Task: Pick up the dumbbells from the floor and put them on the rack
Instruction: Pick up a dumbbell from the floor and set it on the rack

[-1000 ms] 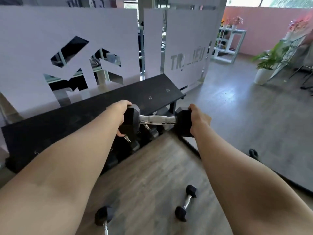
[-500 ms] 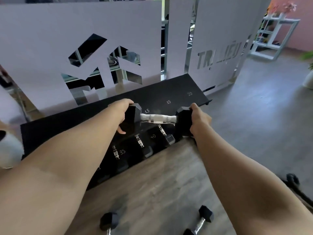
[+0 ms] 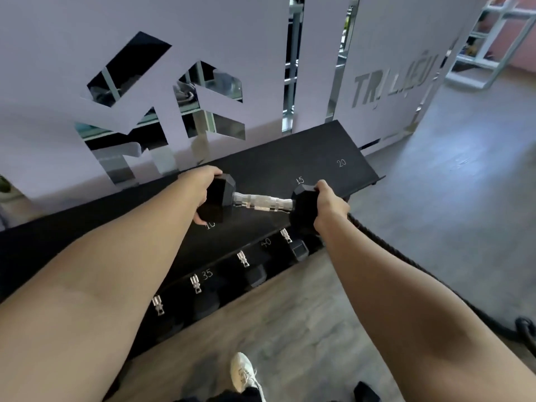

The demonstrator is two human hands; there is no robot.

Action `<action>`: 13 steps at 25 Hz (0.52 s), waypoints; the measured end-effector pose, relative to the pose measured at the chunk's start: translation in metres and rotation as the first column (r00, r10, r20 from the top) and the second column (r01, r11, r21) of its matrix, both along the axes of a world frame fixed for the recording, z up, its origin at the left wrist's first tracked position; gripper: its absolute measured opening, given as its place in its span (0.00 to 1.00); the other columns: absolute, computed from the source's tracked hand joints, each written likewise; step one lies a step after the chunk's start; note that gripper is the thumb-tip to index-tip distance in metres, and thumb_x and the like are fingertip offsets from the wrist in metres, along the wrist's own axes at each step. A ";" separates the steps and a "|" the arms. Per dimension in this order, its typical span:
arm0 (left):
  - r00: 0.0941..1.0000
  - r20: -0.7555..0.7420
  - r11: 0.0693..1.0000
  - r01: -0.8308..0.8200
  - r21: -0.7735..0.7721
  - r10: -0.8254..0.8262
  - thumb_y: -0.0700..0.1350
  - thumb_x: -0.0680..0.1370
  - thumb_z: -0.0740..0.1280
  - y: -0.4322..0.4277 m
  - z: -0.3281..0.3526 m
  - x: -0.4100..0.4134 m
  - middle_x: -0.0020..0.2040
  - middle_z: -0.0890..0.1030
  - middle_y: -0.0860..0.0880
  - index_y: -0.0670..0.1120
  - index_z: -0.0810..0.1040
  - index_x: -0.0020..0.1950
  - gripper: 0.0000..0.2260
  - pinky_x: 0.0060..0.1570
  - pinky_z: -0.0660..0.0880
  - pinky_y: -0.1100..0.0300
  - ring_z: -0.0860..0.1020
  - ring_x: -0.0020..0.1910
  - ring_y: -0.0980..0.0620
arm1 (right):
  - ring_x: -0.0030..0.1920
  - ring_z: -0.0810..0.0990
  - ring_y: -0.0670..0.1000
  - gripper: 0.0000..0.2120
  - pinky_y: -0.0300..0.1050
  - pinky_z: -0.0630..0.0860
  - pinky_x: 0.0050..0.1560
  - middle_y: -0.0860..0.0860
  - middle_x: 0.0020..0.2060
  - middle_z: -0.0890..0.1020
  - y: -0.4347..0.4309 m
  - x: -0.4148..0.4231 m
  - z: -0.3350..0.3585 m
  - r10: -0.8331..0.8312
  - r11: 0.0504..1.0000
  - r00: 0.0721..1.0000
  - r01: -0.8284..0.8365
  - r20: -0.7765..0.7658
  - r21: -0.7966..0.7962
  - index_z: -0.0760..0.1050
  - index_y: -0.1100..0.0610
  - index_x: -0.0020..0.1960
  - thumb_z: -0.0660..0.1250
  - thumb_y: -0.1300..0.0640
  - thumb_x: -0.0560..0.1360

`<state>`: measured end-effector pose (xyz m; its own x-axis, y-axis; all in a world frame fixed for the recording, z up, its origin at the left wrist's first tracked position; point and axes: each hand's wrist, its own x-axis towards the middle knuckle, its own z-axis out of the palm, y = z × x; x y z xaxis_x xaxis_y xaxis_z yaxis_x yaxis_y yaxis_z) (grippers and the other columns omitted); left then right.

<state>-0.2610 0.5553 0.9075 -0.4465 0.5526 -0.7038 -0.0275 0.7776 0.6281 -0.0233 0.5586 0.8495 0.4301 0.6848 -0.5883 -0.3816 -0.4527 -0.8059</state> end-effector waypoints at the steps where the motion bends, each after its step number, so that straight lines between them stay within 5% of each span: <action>1: 1.000 -0.009 1.000 0.010 -0.006 -0.010 0.55 0.72 0.72 0.019 -0.005 -0.009 0.57 0.77 0.40 0.47 0.74 0.61 0.21 0.49 0.72 0.34 0.75 0.54 0.35 | 0.48 0.81 0.57 0.22 0.55 0.81 0.55 0.54 0.51 0.80 0.016 -0.011 -0.005 -0.007 1.000 1.000 0.007 -0.008 -0.015 0.69 0.56 0.45 0.75 0.46 0.62; 5: 0.995 -0.081 0.997 0.057 -0.047 -0.061 0.54 0.72 0.71 0.093 -0.017 -0.024 0.50 0.75 0.41 0.47 0.73 0.54 0.17 0.57 0.71 0.31 0.72 0.48 0.35 | 0.50 0.81 0.57 0.29 0.55 0.80 0.55 0.52 0.51 0.80 0.073 -0.033 -0.027 -0.054 0.994 0.996 0.047 -0.067 -0.099 0.73 0.56 0.56 0.75 0.42 0.61; 9: 0.985 -0.135 0.992 0.093 -0.089 -0.104 0.55 0.72 0.72 0.168 -0.039 -0.034 0.45 0.71 0.42 0.47 0.71 0.56 0.19 0.51 0.71 0.31 0.69 0.44 0.35 | 0.44 0.79 0.54 0.20 0.51 0.80 0.46 0.51 0.44 0.78 0.134 -0.045 -0.054 -0.080 0.985 0.993 0.065 -0.091 -0.162 0.72 0.55 0.42 0.74 0.43 0.61; 13: 0.973 -0.185 0.980 0.104 -0.167 -0.134 0.56 0.71 0.73 0.240 -0.069 -0.032 0.47 0.71 0.40 0.46 0.72 0.52 0.20 0.46 0.72 0.32 0.70 0.46 0.34 | 0.40 0.79 0.54 0.17 0.49 0.80 0.40 0.51 0.41 0.79 0.195 -0.050 -0.101 -0.103 0.963 0.985 0.065 -0.137 -0.260 0.73 0.54 0.39 0.72 0.44 0.58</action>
<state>-0.2934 0.7951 0.8381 -0.5212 0.5008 -0.6911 0.1821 0.8563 0.4832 -0.0730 0.7535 0.7487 0.3748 0.4699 -0.7992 -0.5330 -0.5961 -0.6004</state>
